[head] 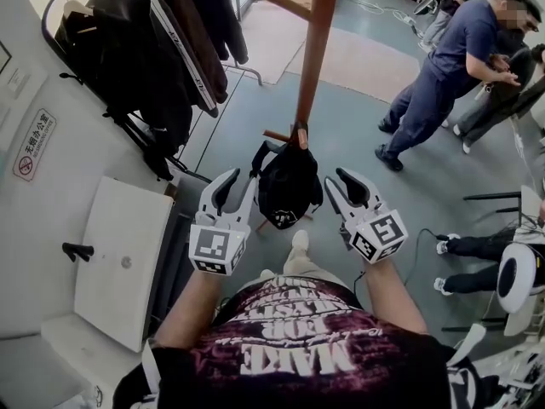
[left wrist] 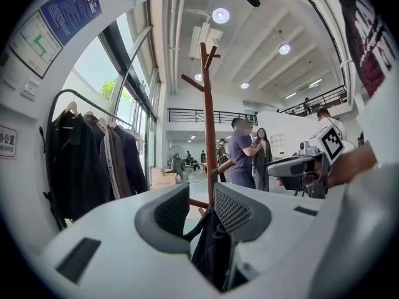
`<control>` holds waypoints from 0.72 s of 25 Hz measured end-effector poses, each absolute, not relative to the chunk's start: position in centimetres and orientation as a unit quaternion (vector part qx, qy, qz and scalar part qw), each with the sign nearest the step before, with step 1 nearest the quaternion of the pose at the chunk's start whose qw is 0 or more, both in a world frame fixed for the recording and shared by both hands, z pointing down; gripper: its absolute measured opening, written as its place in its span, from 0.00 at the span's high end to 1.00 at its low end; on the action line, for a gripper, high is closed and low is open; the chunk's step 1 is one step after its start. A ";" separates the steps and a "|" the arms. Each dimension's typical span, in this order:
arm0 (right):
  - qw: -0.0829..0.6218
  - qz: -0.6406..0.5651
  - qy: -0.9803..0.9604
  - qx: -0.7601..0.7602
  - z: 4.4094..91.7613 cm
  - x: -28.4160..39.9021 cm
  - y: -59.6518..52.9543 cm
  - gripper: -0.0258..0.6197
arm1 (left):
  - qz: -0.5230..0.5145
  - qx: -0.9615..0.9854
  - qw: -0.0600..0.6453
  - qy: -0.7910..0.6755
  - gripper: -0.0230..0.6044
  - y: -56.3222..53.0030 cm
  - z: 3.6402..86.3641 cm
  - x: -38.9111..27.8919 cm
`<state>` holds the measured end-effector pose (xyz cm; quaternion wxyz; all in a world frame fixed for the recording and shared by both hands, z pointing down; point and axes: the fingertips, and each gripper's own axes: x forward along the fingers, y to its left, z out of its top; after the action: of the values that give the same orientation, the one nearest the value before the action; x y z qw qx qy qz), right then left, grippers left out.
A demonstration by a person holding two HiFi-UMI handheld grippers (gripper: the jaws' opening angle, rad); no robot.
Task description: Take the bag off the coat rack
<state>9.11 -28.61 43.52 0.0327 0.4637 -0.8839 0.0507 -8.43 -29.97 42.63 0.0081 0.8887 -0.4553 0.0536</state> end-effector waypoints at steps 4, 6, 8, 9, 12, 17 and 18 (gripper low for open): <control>0.038 0.056 -0.888 0.456 44.1 9.5 -30.0 0.77 | 0.057 0.887 0.014 -0.458 0.78 -31.0 43.3 -7.6; 0.040 0.059 -0.889 0.452 44.4 9.7 -30.7 0.77 | 0.063 0.886 0.016 -0.458 0.78 -31.6 43.7 -7.2; 0.043 0.062 -0.891 0.449 44.7 9.8 -31.5 0.77 | 0.068 0.886 0.018 -0.459 0.78 -32.2 43.9 -7.0; 0.044 0.063 -0.891 0.447 44.9 9.8 -31.9 0.77 | 0.069 0.886 0.019 -0.459 0.78 -32.5 44.0 -7.0; 0.048 0.067 -0.894 0.440 45.3 9.7 -33.0 0.77 | 0.067 0.888 0.023 -0.455 0.78 -33.4 44.3 -6.6; 0.053 0.080 -0.901 0.423 46.2 9.5 -34.3 0.77 | 0.075 0.891 0.027 -0.446 0.78 -34.6 45.3 -4.9; 0.056 0.080 -0.902 0.420 46.4 9.3 -34.7 0.77 | 0.077 0.893 0.026 -0.443 0.78 -35.0 45.4 -4.6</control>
<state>9.31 -34.69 46.44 0.0559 0.4195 -0.9024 0.0805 -4.56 -34.98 45.42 0.0264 0.8926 -0.4435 0.0770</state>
